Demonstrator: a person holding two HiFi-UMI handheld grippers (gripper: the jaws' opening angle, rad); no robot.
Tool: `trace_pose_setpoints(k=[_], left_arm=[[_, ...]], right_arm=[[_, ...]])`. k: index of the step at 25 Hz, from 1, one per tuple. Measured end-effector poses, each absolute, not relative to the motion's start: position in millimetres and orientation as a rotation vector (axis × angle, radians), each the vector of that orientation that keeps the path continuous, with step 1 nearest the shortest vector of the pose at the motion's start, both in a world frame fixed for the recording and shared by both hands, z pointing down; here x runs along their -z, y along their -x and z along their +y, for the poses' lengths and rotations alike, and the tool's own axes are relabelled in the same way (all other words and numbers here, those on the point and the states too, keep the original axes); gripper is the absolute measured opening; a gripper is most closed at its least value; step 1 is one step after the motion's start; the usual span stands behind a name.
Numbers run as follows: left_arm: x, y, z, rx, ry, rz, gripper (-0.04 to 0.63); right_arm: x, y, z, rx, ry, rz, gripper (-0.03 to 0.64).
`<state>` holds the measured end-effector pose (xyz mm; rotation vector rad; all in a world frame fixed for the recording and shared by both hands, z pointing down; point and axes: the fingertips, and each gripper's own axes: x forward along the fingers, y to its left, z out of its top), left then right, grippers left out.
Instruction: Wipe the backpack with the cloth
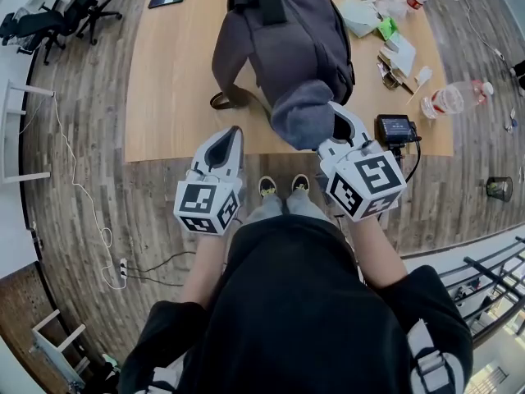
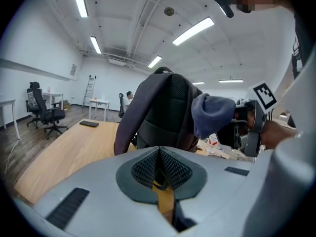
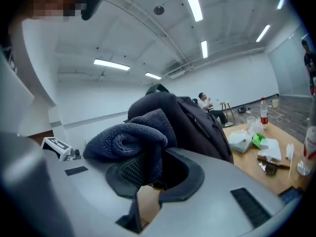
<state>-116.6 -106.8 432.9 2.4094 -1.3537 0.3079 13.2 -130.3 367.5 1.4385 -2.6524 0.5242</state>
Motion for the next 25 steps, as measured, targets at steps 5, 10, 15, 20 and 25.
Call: trace_pose_setpoints(k=[5, 10, 15, 20, 25], left_arm=[[-434, 114, -106, -0.314, -2.414, -1.343, 0.016], [-437, 115, -105, -0.325, -2.412, -1.336, 0.017], [-439, 120, -106, -0.33, -2.398, -1.355, 0.017], [-437, 119, -109, -0.318, -2.402, -1.364, 0.017], [-436, 116, -112, -0.308, -2.41, -1.364, 0.017]], right_arm=[[-474, -10, -119, -1.011, -1.357, -2.45, 0.058], [-611, -25, -111, -1.723, -1.408, -2.078, 0.058], [-618, -12, -115, -2.087, -1.387, -1.996, 0.058], [-572, -10, -121, -2.066, -1.374, -2.112, 0.058], [-530, -21, -122, -2.037, -1.385, -2.238, 0.057]])
